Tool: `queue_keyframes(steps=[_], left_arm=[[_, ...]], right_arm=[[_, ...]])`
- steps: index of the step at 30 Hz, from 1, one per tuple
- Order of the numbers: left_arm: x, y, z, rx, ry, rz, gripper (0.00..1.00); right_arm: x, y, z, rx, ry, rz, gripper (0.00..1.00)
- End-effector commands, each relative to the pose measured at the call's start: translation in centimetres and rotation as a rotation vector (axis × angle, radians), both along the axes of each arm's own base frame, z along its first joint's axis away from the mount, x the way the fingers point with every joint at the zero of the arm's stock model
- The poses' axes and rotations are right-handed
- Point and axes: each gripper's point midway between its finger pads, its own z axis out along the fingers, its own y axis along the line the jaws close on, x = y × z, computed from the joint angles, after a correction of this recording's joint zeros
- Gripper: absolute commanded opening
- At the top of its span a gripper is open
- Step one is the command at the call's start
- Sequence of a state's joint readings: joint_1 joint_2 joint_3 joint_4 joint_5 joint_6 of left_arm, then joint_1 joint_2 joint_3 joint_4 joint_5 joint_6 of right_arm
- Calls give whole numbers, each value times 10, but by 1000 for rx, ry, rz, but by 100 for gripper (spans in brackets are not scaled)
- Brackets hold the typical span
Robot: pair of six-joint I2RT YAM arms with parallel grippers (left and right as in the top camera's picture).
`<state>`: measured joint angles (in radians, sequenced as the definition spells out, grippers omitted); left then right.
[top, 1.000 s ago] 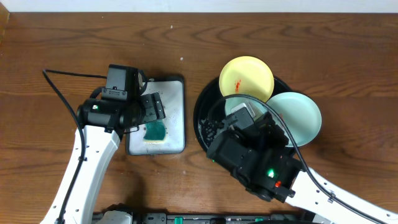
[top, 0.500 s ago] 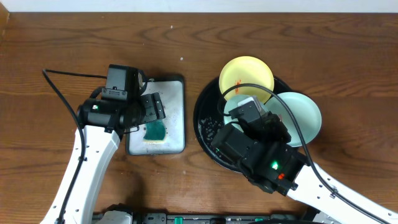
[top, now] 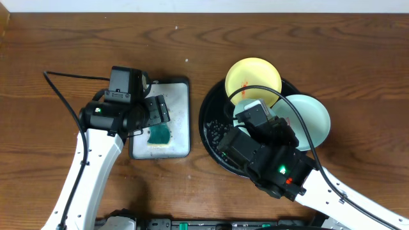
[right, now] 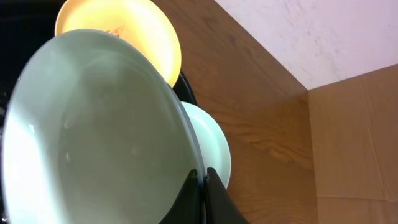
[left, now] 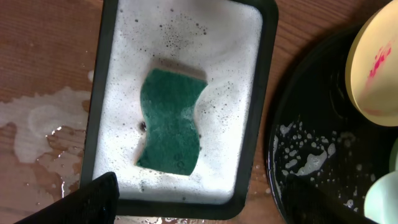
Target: Clean dirty plates on tray and stack at the side
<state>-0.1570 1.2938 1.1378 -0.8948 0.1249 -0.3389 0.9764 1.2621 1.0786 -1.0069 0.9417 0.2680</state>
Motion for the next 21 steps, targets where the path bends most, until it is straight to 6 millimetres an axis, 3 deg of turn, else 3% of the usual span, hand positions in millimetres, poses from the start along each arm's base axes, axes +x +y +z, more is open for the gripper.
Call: queue_keyframes(steps=[1, 14, 17, 18, 20, 21], left_arm=[[0, 2, 2, 4, -2, 2, 84], [0, 2, 2, 4, -2, 2, 84], [0, 2, 2, 4, -2, 2, 84], [0, 2, 2, 4, -2, 2, 84], [0, 2, 2, 4, -2, 2, 84], [0, 2, 2, 4, -2, 2, 84]], right_arm=[[5, -7, 11, 30, -40, -44, 1], [7, -11, 16, 9, -70, -59, 1], [7, 4, 7, 99, -19, -27, 1], [6, 4, 6, 55, -3, 3, 1], [10, -22, 21, 27, -111, -125, 1], [11, -27, 20, 104, -136, -189, 1]])
